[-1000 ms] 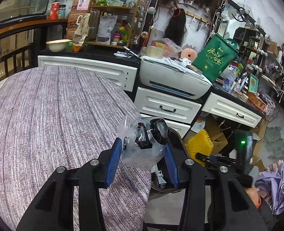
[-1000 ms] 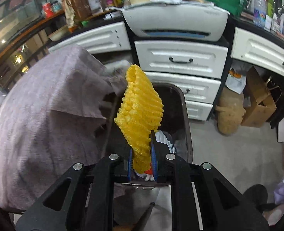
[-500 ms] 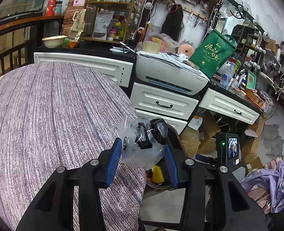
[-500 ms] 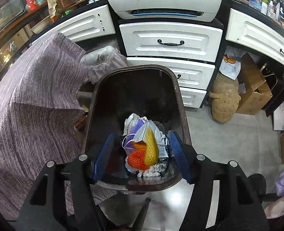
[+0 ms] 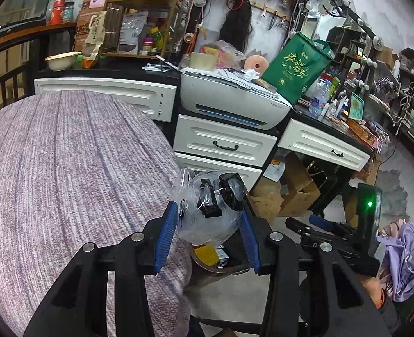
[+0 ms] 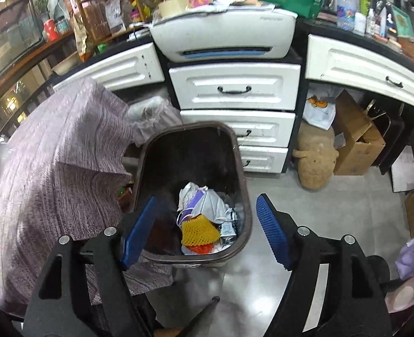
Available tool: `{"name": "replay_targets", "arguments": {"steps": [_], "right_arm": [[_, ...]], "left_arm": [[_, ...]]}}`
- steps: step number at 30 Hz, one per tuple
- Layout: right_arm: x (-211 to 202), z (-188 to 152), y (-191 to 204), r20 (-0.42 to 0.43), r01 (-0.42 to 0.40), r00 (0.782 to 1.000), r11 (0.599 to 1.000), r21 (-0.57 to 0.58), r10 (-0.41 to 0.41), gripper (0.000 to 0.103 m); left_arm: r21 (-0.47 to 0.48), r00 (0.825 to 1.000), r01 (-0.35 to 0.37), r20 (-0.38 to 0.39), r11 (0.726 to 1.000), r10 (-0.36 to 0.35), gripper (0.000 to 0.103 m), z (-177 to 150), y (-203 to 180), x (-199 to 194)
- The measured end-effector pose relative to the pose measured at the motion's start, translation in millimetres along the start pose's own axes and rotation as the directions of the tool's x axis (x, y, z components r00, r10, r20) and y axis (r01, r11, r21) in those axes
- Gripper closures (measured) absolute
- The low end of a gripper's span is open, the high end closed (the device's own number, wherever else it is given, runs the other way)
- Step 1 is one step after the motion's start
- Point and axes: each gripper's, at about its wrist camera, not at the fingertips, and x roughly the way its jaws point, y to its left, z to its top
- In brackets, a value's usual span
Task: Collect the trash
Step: 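Lower the clear plastic bag into the bin and open the left gripper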
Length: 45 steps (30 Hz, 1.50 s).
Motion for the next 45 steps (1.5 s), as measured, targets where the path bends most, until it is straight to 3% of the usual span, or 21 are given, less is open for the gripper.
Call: {"name": "replay_targets", "arguments": {"steps": [19,29,33,35,45], "right_arm": [[-29.9,-2.7,-38.3,0.051,0.052,0.997,0.996,0.074,-0.056,0.030],[-29.6,-9.0,-60.4,0.038,0.075,0.996,0.990,0.123,-0.080,0.030],[-29.2,-11.5,-67.3,0.033,0.075,0.996,0.987,0.139,-0.080,0.030],[-28.3,-12.3,-68.6,0.030,0.075,0.996,0.987,0.142,-0.080,0.030],[-32.5,-10.6,-56.0,0.041,0.071,0.996,0.990,0.124,-0.077,0.030]], "left_arm": [[0.095,0.991,0.110,-0.092,0.989,-0.101,0.059,2.2,-53.3,52.4],[0.148,0.982,0.100,-0.173,0.984,-0.074,0.059,-1.1,-74.3,102.8],[0.149,0.977,0.082,-0.209,0.985,-0.050,0.050,-5.6,-74.2,119.1],[0.143,0.976,0.076,-0.213,0.987,-0.044,0.038,-7.1,-72.6,121.6],[0.163,0.988,0.064,-0.152,0.984,-0.039,0.020,-7.2,-71.3,95.6]]}}
